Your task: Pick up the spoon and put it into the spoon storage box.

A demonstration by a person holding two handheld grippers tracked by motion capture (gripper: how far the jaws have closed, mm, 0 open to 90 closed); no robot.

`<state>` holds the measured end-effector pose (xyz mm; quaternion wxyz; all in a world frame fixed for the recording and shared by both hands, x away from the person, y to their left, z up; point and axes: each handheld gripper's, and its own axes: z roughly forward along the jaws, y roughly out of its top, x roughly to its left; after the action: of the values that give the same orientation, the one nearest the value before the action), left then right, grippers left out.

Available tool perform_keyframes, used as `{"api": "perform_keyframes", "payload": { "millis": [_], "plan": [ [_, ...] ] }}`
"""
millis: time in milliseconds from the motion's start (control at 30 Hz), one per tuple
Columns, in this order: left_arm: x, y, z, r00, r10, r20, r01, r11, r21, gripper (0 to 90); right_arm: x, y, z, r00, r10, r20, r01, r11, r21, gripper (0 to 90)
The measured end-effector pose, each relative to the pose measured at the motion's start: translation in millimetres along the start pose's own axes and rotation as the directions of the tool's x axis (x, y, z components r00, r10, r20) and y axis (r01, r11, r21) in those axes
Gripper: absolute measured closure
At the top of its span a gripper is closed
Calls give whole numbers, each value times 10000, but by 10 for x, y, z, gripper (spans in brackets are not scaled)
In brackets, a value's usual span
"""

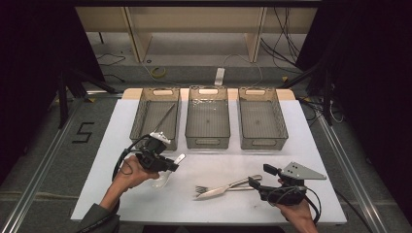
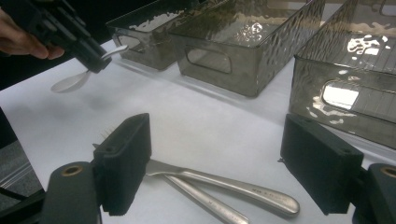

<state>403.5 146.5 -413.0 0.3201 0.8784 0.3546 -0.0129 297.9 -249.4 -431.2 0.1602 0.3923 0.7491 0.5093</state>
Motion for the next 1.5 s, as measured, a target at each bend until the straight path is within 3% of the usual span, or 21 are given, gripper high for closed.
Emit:
{"api": "perform_keyframes", "payload": {
  "millis": [267, 400, 633, 767, 1233, 1500],
  "plan": [
    [23, 327, -46, 9997, 239, -69, -242, 9982, -543, 754, -9, -3, -2, 10000, 44, -2, -44, 10000, -1, 254],
    [90, 466, -110, 9999, 12, -103, -24, 9936, -1127, 755, -5, -5, -3, 10000, 1, -11, -1, 10000, -14, 255],
    [171, 706, -168, 9993, -215, -306, 159, 9850, -1716, 755, -4, -8, 2, 10000, 33, -53, -33, 10000, -4, 254],
    [230, 801, -97, 9981, -242, -567, 146, 9865, -1628, 755, 4, -4, -3, 10000, 9, -81, -9, 10000, -25, 254],
    [439, 1083, -24, 9940, -694, -850, 524, 9808, -1879, 755, -5, -7, -1, 9999, 69, -88, -69, 10000, -17, 254],
    [462, 1235, 42, 9921, -823, -943, 616, 9768, -2049, 755, -4, -5, 1, 9999, 25, -107, -26, 10000, -37, 254]
  ]
}}
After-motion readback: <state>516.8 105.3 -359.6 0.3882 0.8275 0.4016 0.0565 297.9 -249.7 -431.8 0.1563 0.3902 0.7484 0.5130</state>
